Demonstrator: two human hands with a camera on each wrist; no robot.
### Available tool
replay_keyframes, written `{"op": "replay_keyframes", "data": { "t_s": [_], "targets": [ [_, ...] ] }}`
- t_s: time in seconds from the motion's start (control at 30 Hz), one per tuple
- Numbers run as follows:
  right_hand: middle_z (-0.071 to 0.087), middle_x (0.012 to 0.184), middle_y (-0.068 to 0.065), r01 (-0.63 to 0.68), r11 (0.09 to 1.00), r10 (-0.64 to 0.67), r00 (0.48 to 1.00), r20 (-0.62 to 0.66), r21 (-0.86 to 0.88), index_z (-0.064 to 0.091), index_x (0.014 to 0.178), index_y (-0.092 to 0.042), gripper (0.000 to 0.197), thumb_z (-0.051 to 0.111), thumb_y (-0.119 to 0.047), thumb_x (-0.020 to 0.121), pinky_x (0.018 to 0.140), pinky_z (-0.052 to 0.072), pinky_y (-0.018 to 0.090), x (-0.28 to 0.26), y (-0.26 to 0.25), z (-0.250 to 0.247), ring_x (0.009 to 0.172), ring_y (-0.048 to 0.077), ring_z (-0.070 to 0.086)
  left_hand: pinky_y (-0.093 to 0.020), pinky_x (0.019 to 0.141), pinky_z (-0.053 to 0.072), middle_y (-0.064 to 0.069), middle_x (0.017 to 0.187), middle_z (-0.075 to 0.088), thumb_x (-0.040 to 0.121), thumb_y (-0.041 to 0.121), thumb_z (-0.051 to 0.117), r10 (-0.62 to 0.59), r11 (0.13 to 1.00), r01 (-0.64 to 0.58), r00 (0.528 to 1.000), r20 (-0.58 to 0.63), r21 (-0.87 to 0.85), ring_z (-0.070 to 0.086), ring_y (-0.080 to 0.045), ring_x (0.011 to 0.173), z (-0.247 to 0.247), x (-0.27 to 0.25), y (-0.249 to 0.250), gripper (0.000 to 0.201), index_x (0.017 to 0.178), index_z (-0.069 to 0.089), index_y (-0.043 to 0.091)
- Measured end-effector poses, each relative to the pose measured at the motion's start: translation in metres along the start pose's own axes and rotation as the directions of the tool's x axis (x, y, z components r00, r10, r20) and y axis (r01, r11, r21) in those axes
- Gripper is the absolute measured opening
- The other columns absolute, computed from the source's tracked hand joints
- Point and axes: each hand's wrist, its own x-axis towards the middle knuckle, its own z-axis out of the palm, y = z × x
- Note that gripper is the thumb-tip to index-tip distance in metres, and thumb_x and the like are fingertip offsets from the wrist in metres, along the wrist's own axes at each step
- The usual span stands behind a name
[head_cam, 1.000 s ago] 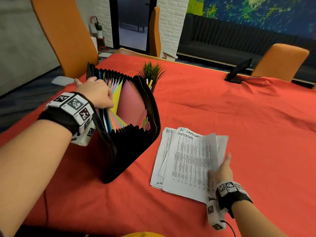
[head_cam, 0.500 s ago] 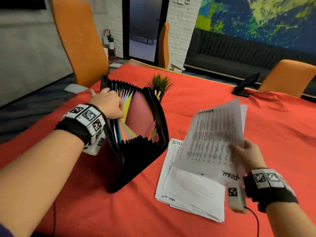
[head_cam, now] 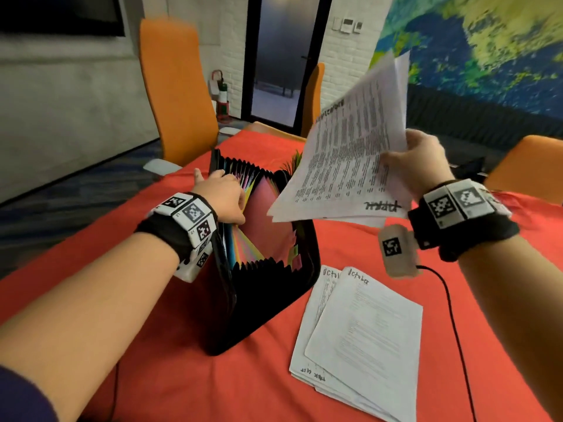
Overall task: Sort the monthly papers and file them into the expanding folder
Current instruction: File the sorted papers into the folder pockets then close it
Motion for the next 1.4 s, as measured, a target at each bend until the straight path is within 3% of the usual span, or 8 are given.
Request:
{"op": "replay_keyframes", "data": {
  "t_s": [0.43,0.67,0.83,0.93,1.07,1.13,1.27,1.4],
  "targets": [
    [0.062,0.098,0.010,0.091,0.922,0.107,0.874,0.474,-0.376,0.059,0.114,-0.004,0.032,0.059,-0.012,0.083,0.067,0.047,0.028,-0.004,-0.037,0.067,0.085,0.024,0.060,-0.067,0.109,0.001,0.000,0.137,0.043,0.075,0.043,0.064,0.004,1.000,-0.004,1.000,-0.006,0.011,0.020,-0.026,0.139,0.000,-0.003,-0.006,0.030,0.098,0.069,0.025],
    [0.063,0.106,0.020,-0.285,0.951,0.274,0.588,0.761,-0.121,0.054,0.107,0.003,0.024,0.060,-0.009,0.087,0.077,0.057,0.041,-0.015,-0.044,0.102,0.093,0.036,0.065,-0.068,0.109,-0.002,0.000,0.138,0.042,0.077,0.039,0.062,0.002,1.000,-0.002,1.000,-0.001,-0.002,0.014,-0.026,0.142,-0.001,-0.007,-0.006,0.024,0.096,0.070,0.027],
    [0.060,0.091,0.002,0.265,0.909,0.179,0.445,0.877,-0.320,0.064,0.111,-0.012,0.024,0.057,-0.019,0.088,0.076,0.049,0.031,-0.043,-0.023,0.118,0.081,0.024,0.059,-0.069,0.106,-0.008,0.001,0.141,0.038,0.079,0.038,0.060,0.034,0.999,-0.033,0.999,-0.016,0.036,0.011,-0.027,0.143,-0.003,-0.009,-0.006,0.024,0.100,0.068,0.029],
    [0.059,0.102,-0.005,0.364,0.896,0.054,0.478,0.877,-0.254,0.061,0.118,-0.020,0.028,0.053,-0.024,0.092,0.076,0.040,0.022,-0.047,-0.012,0.106,0.088,0.016,0.056,-0.070,0.105,-0.011,0.001,0.144,0.035,0.079,0.036,0.060,0.066,0.994,-0.064,0.998,-0.022,0.085,0.007,-0.028,0.144,-0.005,-0.012,-0.002,0.026,0.103,0.066,0.030],
    [0.064,0.097,-0.002,-0.024,1.000,0.017,0.796,0.605,0.003,0.066,0.107,-0.014,0.020,0.055,-0.016,0.090,0.063,0.044,0.021,-0.044,0.034,0.072,0.085,0.012,0.057,-0.070,0.105,-0.012,0.000,0.148,0.030,0.079,0.020,0.057,0.189,0.958,-0.176,0.981,-0.035,0.227,0.000,-0.025,0.146,-0.009,-0.015,0.004,0.043,0.121,0.056,0.031],
    [0.065,0.094,0.006,-0.222,0.975,0.192,0.859,0.474,0.007,0.067,0.103,-0.008,0.019,0.056,-0.013,0.089,0.062,0.045,0.024,-0.053,0.078,0.059,0.082,0.018,0.058,-0.070,0.107,-0.008,-0.001,0.148,0.027,0.080,0.007,0.051,0.316,0.890,-0.300,0.949,0.009,0.342,0.000,-0.022,0.146,-0.012,-0.015,0.006,0.060,0.135,0.042,0.029],
    [0.058,0.089,0.012,-0.418,0.832,0.549,0.715,0.433,-0.364,0.066,0.095,-0.002,0.014,0.057,-0.009,0.086,0.057,0.040,0.021,-0.098,0.188,0.053,0.080,0.023,0.052,-0.058,0.113,0.015,-0.001,0.148,0.023,0.080,-0.007,0.046,0.460,0.721,-0.522,0.853,0.248,0.456,0.027,-0.020,0.136,-0.013,-0.014,0.010,0.091,0.149,0.001,0.034],
    [0.062,0.114,0.008,-0.322,0.646,0.717,0.569,0.404,-0.693,0.065,0.108,-0.003,0.027,0.056,-0.019,0.088,0.077,0.042,0.022,-0.146,0.267,0.052,0.107,0.023,0.056,-0.046,0.097,0.043,-0.005,0.152,0.015,0.077,-0.011,0.045,0.509,0.624,-0.614,0.789,0.344,0.484,0.044,-0.025,0.122,-0.009,-0.011,0.014,0.109,0.140,-0.022,0.047]
  ]
}}
